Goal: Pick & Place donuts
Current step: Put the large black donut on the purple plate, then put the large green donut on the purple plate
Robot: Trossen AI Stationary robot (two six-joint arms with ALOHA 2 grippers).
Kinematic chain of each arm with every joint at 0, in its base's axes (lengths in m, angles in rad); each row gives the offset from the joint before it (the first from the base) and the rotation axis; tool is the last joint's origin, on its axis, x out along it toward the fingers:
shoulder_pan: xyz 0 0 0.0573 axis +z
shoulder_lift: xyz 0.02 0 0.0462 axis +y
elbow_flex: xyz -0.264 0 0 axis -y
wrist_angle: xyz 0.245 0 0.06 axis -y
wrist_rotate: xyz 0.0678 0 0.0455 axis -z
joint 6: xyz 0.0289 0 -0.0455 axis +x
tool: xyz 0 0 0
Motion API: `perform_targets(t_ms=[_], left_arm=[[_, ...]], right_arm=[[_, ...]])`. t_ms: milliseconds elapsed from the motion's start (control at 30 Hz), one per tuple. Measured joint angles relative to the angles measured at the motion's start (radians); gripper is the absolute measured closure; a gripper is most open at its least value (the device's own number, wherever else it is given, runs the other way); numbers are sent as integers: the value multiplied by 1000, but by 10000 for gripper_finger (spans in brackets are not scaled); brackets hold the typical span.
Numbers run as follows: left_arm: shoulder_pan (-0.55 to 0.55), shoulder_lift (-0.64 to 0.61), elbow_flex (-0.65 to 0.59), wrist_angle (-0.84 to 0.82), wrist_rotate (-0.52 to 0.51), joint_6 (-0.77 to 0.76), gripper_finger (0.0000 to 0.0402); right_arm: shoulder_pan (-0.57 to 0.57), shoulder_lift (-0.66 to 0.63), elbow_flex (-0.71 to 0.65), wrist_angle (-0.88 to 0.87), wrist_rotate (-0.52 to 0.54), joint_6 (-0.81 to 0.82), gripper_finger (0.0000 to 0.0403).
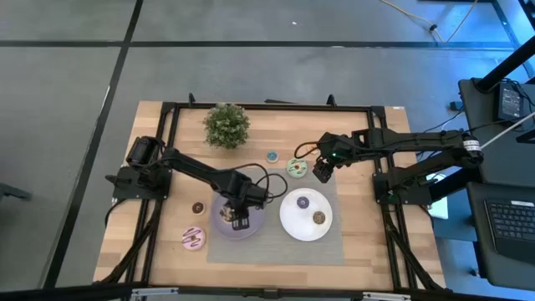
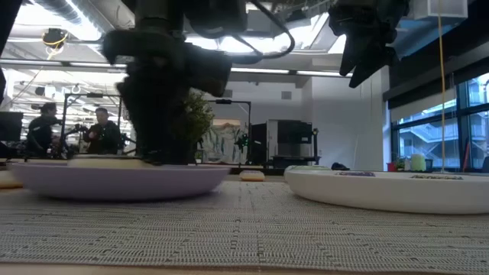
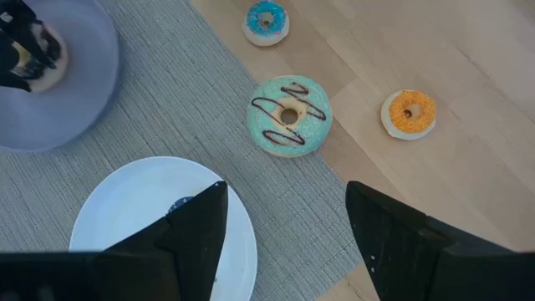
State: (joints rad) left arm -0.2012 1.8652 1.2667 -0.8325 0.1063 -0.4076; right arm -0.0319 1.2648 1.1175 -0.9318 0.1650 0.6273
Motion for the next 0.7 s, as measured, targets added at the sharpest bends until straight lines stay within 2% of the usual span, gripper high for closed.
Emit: perform_targets(t_ms=[233, 700], left_arm=[[-1, 0, 0, -99, 27, -1, 258], [0, -3, 3, -28, 12, -24, 258]], right_arm=[[0, 0, 0, 0, 0, -1, 157], [0, 0, 0, 0, 0, -15, 157]])
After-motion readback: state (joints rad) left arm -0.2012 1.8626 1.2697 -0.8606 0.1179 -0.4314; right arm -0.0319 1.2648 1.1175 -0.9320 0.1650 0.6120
